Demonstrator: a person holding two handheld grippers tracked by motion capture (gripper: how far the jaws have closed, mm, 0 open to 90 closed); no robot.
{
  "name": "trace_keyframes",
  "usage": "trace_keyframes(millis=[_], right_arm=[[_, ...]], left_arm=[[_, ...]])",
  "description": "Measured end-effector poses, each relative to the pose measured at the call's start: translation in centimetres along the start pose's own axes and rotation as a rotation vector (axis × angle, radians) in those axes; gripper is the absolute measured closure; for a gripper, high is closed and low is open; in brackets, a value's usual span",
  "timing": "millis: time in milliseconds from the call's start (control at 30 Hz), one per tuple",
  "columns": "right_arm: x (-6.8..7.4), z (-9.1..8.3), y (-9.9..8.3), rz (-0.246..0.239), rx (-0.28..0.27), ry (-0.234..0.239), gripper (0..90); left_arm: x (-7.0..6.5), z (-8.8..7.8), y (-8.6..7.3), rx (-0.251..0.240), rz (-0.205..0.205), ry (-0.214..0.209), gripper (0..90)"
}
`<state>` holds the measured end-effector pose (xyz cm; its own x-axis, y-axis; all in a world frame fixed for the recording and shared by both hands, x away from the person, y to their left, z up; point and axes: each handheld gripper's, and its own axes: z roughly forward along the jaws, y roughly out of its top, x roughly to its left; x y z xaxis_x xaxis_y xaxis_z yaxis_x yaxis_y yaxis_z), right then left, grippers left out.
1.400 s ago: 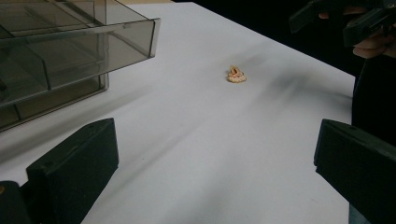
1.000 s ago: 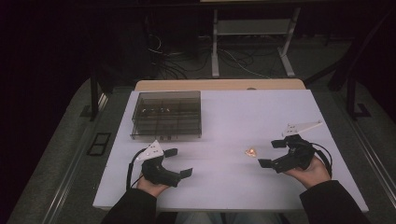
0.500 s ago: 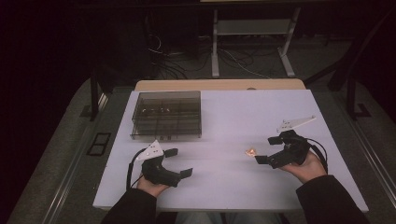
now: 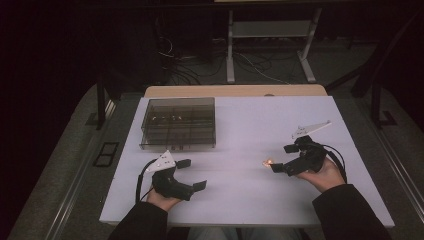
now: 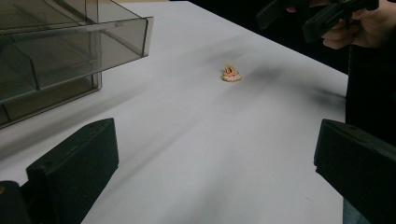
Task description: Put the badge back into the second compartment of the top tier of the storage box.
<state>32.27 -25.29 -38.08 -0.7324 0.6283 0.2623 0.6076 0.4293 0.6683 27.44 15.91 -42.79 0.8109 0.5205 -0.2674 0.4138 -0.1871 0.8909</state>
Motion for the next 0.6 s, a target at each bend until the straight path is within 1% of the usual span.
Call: trace_keyframes(millis=[233,600], right_arm=[[-0.5,0.6,0.2,0.001,0.011,0.007,2.0],[-0.8,2.2,0.4,-0.016,0.054,0.011,2.0]], left_arm=[[0.0,0.1,0.0,0.003,0.001,-0.004,0.0],[-0.1,0.1,0.0,0.003,0.000,-0.008,0.0]])
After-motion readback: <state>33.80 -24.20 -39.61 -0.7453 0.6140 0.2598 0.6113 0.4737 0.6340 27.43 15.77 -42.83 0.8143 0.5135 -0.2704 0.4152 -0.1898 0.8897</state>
